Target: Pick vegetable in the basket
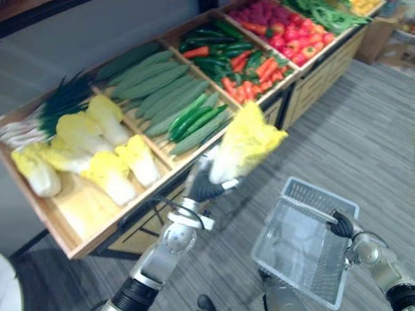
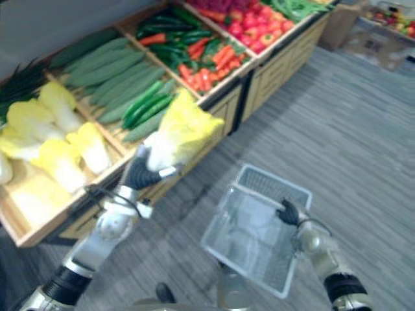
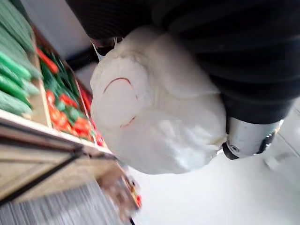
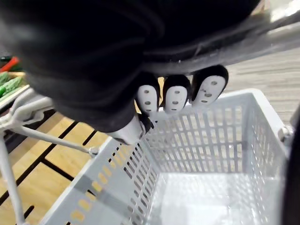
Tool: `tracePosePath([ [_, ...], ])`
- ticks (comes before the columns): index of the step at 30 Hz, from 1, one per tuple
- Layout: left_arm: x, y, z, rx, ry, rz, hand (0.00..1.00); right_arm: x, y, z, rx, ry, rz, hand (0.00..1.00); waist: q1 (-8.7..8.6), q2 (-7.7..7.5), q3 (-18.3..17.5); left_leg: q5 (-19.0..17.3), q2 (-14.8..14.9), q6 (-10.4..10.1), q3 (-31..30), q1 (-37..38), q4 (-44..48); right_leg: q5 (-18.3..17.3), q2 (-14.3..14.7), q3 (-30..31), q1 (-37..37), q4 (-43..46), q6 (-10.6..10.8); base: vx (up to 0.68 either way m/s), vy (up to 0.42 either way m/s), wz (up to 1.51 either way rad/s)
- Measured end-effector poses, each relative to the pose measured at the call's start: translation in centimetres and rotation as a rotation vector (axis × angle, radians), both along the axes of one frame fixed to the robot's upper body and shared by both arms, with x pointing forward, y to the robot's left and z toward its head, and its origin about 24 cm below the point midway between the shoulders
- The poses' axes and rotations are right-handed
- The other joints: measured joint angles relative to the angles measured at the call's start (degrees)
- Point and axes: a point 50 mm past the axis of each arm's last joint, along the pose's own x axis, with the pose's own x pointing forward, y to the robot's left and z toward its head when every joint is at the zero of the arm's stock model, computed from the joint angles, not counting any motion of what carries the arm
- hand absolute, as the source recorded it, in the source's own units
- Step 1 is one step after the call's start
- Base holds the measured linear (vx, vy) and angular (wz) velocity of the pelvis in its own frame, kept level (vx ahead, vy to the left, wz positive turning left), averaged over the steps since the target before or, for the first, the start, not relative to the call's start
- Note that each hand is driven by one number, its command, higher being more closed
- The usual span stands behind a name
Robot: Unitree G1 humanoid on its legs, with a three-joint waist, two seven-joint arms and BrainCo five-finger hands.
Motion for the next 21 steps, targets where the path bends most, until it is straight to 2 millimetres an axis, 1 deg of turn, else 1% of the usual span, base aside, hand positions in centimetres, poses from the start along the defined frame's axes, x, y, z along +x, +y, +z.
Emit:
tracePosePath([
  [3,-0.8,-2.5,-0.1,0.052,0.033,-0.211,1.0,0.7,1.1,1.3,0.014,-0.058,0.049,1.0,-0.15,0.55,-1.93,-0.92,0.48,-0.7,3.07,1.46,0.1,0.0,1.04,1.83,0.04,0.0,0.0,0.05,-0.033,-0.49],
  [4,-1.2,-3.3,-0.1,0.078,0.035,-0.29,1.0,0.9,1.7,1.8,0.018,-0.079,0.076,1.0,-0.21,0.65,-2.57,-1.64,1.04,-1.03,4.26,1.44,1.49,0.0,1.25,2.23,0.06,0.08,-0.01,0.03,-0.027,-0.3],
  [7,-1.9,-4.4,-0.3,0.101,0.073,-0.424,1.0,1.6,3.0,2.6,0.026,-0.105,0.152,1.0,-0.3,0.99,-3.45,-3.67,2.26,-1.6,6.08,1.45,4.65,0.01,1.78,3.21,0.28,0.16,-0.02,0.03,-0.046,-0.28],
  [9,-2.5,-5.2,-0.7,0.149,0.094,-0.505,1.0,1.9,3.6,3.0,0.029,-0.112,0.185,1.0,-0.29,1.21,-3.59,-4.78,2.86,-1.82,7.41,1.45,6.33,0.0,1.96,3.56,0.4,0.22,-0.02,-0.02,-0.028,-0.17],
  [11,-3.1,-5.4,-1.4,0.175,0.139,-0.566,1.0,2.2,3.8,3.3,0.03,-0.108,0.2,1.0,-0.29,1.21,-3.61,-5.62,3.31,-2.22,8.29,1.44,7.62,0.0,2.1,4.21,0.45,0.21,-0.02,-0.04,-0.026,-0.17],
  [13,-3.7,-5.5,-2.0,0.236,0.164,-0.622,1.0,2.4,3.8,3.5,0.037,-0.11,0.202,1.0,-0.46,1.23,-3.62,-6.43,3.59,-2.31,9.19,1.42,8.51,-0.03,2.11,4.77,0.44,0.21,0.0,-0.06,-0.032,-0.16],
  [17,-4.5,-5.3,-3.2,0.299,0.239,-0.697,1.0,2.7,4.0,3.8,0.029,-0.099,0.227,1.0,-1.63,1.2,-3.73,-7.49,3.81,-2.45,10.54,1.42,9.83,-0.13,2.08,5.64,0.28,0.21,0.13,-0.04,-0.023,-0.13],
  [20,-4.4,-5.0,-4.2,0.349,0.278,-0.712,1.0,2.7,3.9,3.7,0.012,-0.08,0.247,1.0,-2.15,1.13,-4.25,-7.65,3.86,-2.48,11.77,1.41,10.17,-0.14,2.15,6.15,-0.03,0.21,0.14,-0.02,-0.027,-0.1],
  [21,-4.1,-4.8,-4.8,0.368,0.301,-0.697,1.0,2.8,4.1,3.9,0.006,-0.081,0.258,1.0,-2.7,1.15,-4.33,-7.74,3.97,-2.61,12.08,1.41,10.65,-0.14,2.17,6.17,-0.03,0.21,0.14,-0.01,-0.033,-0.05],
])
